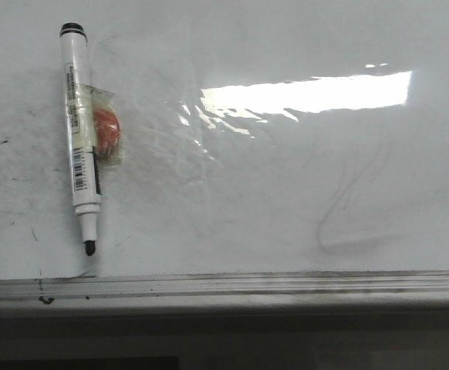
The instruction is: Write number 9 on whiteboard
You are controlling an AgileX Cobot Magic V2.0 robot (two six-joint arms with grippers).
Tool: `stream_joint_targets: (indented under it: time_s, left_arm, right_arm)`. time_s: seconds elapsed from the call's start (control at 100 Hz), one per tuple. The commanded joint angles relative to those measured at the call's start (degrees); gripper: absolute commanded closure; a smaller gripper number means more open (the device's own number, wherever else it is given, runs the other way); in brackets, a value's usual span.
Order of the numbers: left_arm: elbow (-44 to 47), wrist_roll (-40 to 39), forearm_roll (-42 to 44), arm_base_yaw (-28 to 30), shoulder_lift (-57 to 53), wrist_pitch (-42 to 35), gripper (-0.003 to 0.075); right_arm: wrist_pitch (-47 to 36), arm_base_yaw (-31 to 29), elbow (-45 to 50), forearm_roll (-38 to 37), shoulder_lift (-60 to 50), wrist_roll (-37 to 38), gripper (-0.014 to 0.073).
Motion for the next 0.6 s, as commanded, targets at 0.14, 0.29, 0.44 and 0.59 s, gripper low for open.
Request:
stream_joint_targets:
  time_s: [0.14,0.29,0.44,0.59]
  left_arm:
    - [2.32,0.0,-0.48,-0.34,-1.58,-2.71,0.0741]
    - [2.32,0.0,2.28,-0.34,-1.58,-2.71,0.0741]
    - [2.32,0.0,2.56,-0.34,-1.58,-2.71,0.0741]
    - [2.32,0.0,2.72,-0.34,-1.58,-2.88,0.0741]
  right_arm:
    - [-1.12,-0.22,0.65,-0.82,-1.21,0.04,0.0659]
    - [-1.12,-0.22,0.65,-0.82,-1.21,0.04,0.0659]
    - [-1.12,-0.22,0.65,-0.82,-1.21,0.04,0.0659]
    - [-1.12,-0.22,0.65,-0.82,-1.21,0.04,0.0659]
